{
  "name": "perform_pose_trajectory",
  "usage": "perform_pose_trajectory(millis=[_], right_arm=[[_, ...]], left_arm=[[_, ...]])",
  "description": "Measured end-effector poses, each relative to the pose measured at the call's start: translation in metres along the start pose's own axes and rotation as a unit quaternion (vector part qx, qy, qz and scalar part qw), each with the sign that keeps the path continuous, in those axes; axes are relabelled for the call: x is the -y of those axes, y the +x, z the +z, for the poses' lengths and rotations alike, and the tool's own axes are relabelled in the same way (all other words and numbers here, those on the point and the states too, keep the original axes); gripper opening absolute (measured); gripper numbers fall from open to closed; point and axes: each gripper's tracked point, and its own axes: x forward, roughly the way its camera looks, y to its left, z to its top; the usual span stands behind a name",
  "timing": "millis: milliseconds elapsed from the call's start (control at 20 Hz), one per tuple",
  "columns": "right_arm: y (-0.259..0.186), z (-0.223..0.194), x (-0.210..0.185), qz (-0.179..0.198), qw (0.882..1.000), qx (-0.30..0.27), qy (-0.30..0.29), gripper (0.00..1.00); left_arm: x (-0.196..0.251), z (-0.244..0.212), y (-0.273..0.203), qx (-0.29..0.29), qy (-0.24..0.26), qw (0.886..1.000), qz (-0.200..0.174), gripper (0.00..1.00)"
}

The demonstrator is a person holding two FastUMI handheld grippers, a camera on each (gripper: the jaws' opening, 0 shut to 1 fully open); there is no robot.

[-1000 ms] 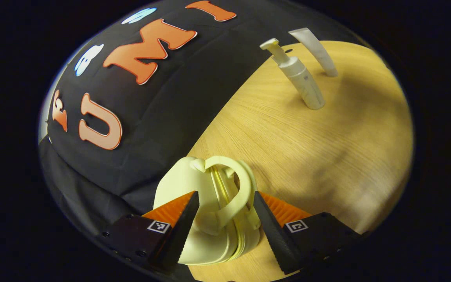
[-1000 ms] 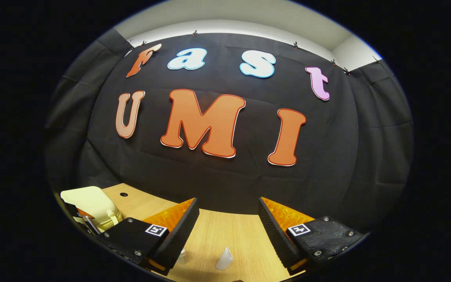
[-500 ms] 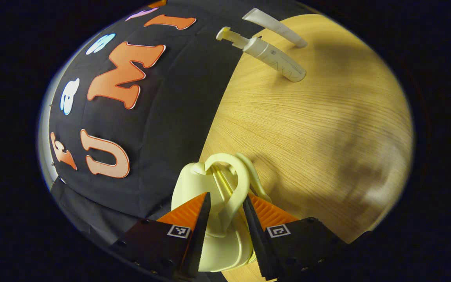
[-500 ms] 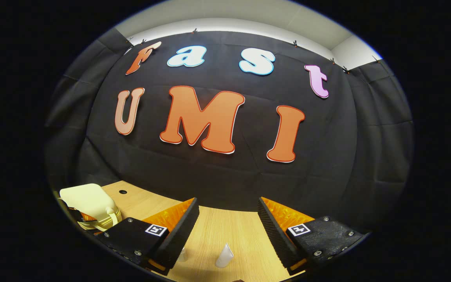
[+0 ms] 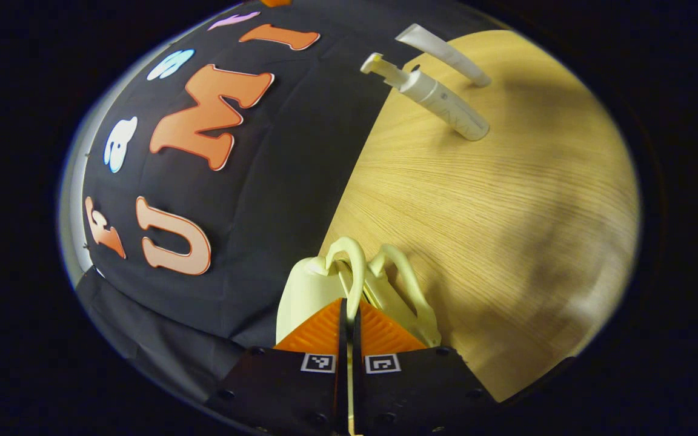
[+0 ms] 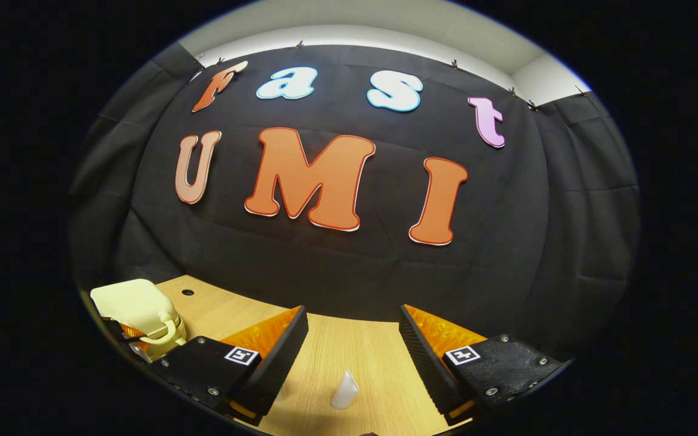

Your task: First open the suitcase, pack the skin care products into it, and then close the suitcase.

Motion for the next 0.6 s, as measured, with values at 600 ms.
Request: perform_pose_trajectory(millis=[600], right_arm=[[-0.001,-0.007,-0.024,0.024,1.0,-0.014,-0.006,0.96]], left_arm=[[-0.058,0.002,-0.01,0.015,-0.154,0.987,0.046,0.04]])
